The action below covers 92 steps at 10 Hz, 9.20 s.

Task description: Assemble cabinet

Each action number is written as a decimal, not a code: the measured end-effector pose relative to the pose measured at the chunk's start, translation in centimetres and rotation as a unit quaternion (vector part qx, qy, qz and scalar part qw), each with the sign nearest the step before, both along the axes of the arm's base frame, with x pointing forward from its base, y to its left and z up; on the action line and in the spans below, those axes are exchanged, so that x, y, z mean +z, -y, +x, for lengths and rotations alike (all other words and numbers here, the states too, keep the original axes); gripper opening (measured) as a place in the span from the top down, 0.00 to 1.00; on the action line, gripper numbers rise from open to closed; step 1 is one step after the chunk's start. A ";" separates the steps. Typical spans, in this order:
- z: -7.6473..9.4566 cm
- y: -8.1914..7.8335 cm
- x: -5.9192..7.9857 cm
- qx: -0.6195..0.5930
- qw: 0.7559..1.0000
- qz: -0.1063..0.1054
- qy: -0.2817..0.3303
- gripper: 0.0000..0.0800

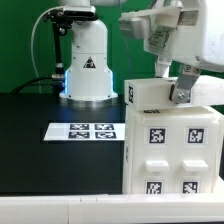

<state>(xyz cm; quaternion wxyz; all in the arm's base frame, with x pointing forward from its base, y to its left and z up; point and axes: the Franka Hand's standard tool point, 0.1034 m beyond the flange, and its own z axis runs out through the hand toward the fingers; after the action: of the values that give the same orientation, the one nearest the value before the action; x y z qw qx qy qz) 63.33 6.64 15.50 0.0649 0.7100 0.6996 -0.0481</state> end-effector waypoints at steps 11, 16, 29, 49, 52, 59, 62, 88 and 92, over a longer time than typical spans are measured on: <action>-0.2 -0.8 0.0 -0.538 0.840 0.002 0.072 0.31; -0.9 -1.0 -0.3 -0.805 0.591 0.031 0.035 0.31; -0.7 -1.5 -0.5 -0.997 0.021 0.077 -0.008 0.31; -1.2 -3.4 3.3 -0.849 0.524 0.071 -0.001 0.00; -0.8 -2.7 2.8 -0.741 0.666 0.086 -0.002 0.00; 0.4 -1.9 2.3 -0.396 0.914 0.092 0.005 0.00; 0.1 -1.6 2.6 -0.234 0.967 0.093 0.026 0.00; -0.9 -1.2 -0.2 -0.840 0.525 0.105 0.091 0.30; -0.5 -1.4 -0.1 -0.943 0.303 0.123 0.067 0.30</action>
Offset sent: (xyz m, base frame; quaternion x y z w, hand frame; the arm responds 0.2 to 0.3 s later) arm -0.0067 0.0047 -0.0073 -0.0360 -0.0533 0.3742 0.9251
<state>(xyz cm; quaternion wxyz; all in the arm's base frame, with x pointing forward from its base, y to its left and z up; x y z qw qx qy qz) 62.79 8.03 15.40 -0.0664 0.8856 -0.4561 0.0575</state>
